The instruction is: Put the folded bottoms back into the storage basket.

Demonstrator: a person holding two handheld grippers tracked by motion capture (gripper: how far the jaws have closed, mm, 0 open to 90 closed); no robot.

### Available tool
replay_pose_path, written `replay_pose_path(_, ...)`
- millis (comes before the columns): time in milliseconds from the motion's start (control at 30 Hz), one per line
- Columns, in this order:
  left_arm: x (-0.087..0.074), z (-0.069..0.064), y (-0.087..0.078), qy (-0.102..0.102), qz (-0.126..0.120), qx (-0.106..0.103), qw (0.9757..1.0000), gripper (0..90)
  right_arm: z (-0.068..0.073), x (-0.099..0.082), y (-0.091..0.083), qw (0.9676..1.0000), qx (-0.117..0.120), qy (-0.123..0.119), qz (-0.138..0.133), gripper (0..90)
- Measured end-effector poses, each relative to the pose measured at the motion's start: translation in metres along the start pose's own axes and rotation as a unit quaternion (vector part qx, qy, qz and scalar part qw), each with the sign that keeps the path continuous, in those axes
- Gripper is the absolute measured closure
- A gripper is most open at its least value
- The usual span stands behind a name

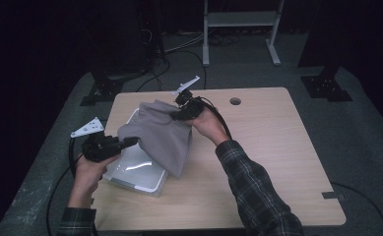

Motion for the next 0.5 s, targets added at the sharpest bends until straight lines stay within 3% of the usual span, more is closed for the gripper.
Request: replay_pose_path(500,-0.023,0.038,-0.023,-0.031,0.012,0.03,0.999,81.3,0.016,0.009,0.05,0.9999,0.014,0.004,0.008,75.0)
Point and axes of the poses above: each handheld gripper's, and its own axes: y roughly forward along the jaws, x roughly out of its top, z roughly to its left, the point moved 6 cm from there along y, roughly forward along the jaws, and after that the axes turned 2 degrees about -z, right-handed, at the moved point
